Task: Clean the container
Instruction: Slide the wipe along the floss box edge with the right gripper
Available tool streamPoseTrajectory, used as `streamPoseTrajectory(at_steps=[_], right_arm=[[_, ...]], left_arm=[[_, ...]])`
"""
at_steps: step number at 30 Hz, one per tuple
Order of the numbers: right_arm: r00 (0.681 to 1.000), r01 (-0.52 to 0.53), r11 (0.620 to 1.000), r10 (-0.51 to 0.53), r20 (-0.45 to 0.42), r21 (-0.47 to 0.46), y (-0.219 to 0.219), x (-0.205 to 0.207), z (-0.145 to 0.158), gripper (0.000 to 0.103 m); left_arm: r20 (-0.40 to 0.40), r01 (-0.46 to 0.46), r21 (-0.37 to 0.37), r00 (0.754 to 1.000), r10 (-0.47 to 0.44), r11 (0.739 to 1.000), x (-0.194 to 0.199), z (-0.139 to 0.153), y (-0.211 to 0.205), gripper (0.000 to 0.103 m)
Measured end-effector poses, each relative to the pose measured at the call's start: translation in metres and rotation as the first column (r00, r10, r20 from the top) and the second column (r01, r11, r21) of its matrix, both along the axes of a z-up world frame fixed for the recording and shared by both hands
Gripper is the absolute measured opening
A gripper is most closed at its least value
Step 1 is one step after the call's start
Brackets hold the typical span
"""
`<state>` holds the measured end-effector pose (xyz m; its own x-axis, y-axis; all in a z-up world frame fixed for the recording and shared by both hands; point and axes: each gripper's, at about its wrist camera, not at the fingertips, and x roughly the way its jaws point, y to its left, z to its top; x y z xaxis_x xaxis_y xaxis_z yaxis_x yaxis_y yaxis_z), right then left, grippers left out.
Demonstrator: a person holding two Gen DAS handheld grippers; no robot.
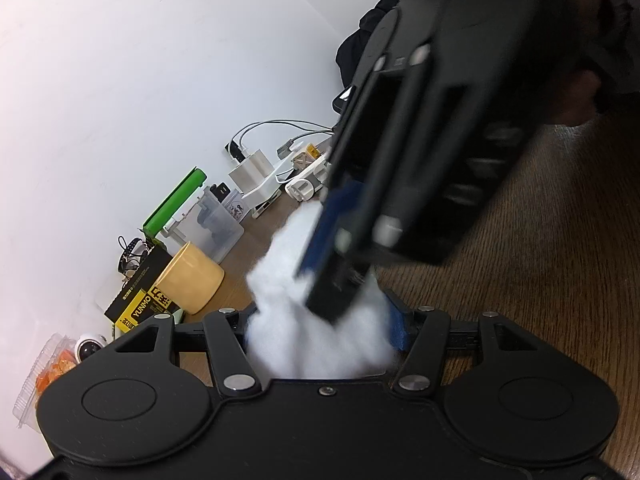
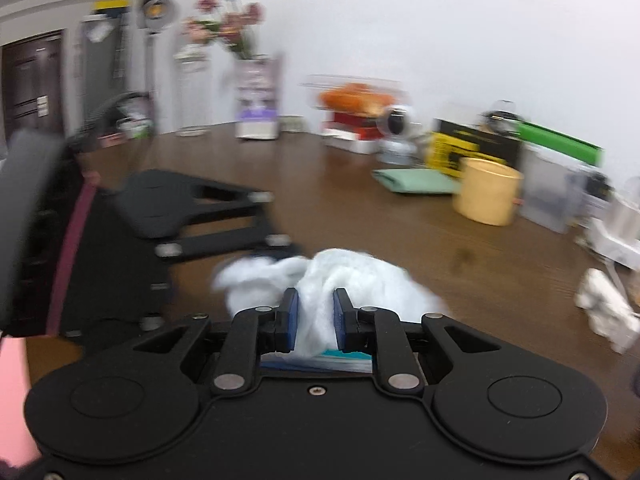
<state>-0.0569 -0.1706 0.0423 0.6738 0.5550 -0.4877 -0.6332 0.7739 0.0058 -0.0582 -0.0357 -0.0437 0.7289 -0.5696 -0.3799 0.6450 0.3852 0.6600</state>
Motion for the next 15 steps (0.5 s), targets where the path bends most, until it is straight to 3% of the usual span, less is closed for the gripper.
streamPoseTrajectory(at_steps=[4, 8, 10, 15], right_arm=[[1.0, 0.005, 1.0, -0.006, -0.021, -0.014, -0.007, -0.006, 0.001, 0.018], [0.991, 0.13, 0.987, -0.131, 0.0, -0.092, -0.019, 0.005, 0.002, 0.017], [0.983, 0.183, 0.981, -0.184, -0.01, -0.069, -0.023, 0.014, 0.002, 0.017], [0.998, 0.056, 0.998, -0.057, -0.022, -0.038, 0.001, 0.008, 0.008, 0.017]], left_arm=[[0.001, 0.0, 0.0, 1.0, 0.0, 1.0, -0.001, 0.0, 0.0, 0.056], [0.001, 0.0, 0.0, 1.0, 0.0, 1.0, 0.0, 0.0, 0.0, 0.056], [0.0, 0.0, 0.0, 1.0, 0.0, 1.0, 0.0, 0.0, 0.0, 0.056], [0.001, 0.0, 0.0, 1.0, 0.0, 1.0, 0.0, 0.0, 0.0, 0.056]])
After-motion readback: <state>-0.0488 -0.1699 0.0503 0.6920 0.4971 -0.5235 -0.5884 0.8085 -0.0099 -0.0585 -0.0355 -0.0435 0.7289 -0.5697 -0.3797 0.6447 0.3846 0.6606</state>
